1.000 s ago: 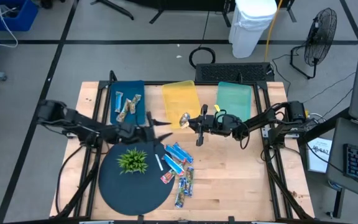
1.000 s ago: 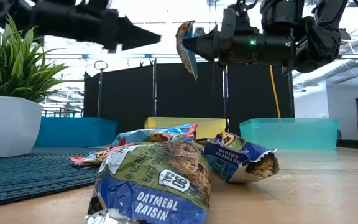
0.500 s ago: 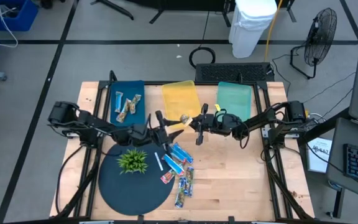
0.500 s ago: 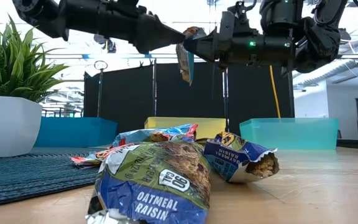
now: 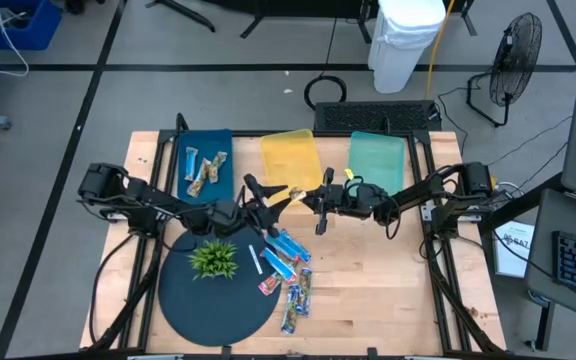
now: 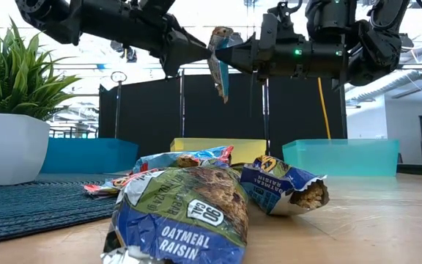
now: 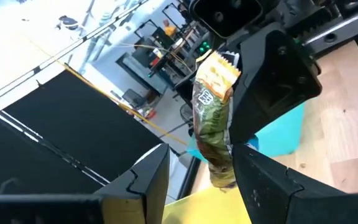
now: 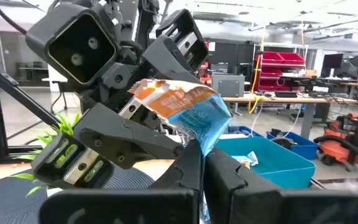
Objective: Pick and place Granola Bars by type
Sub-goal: Put the yellow granola bar into the blue bin
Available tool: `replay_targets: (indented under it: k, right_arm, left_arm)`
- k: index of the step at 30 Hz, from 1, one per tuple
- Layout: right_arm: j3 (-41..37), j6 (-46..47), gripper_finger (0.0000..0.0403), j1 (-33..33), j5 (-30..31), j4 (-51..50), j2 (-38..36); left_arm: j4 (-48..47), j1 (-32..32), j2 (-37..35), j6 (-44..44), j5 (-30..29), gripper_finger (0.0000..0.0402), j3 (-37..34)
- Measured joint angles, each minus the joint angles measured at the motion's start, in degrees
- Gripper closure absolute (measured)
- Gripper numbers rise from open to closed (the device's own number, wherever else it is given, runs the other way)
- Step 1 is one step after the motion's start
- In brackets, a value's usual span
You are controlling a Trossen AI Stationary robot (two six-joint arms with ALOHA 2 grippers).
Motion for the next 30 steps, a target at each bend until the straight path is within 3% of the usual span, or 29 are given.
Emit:
replay_targets:
  k: [11, 26, 30]
  right_arm:
    - [0.0, 0.05, 0.0403, 0.02, -1.11, 0.02, 0.0]
    - [0.0, 0.08, 0.0403, 0.0, -1.04, 0.0, 0.0]
    - [0.0, 0.08, 0.0403, 0.0, -1.01, -0.02, 0.0]
  left_arm:
    - [1.96, 1.1, 0.0, -4.64, 8.01, 0.0222, 0.01]
    - [3.17, 1.97, -0.01, -6.02, 9.48, 0.0222, 0.0]
    - [3.17, 1.97, -0.02, -7.75, 13.99, 0.0222, 0.0]
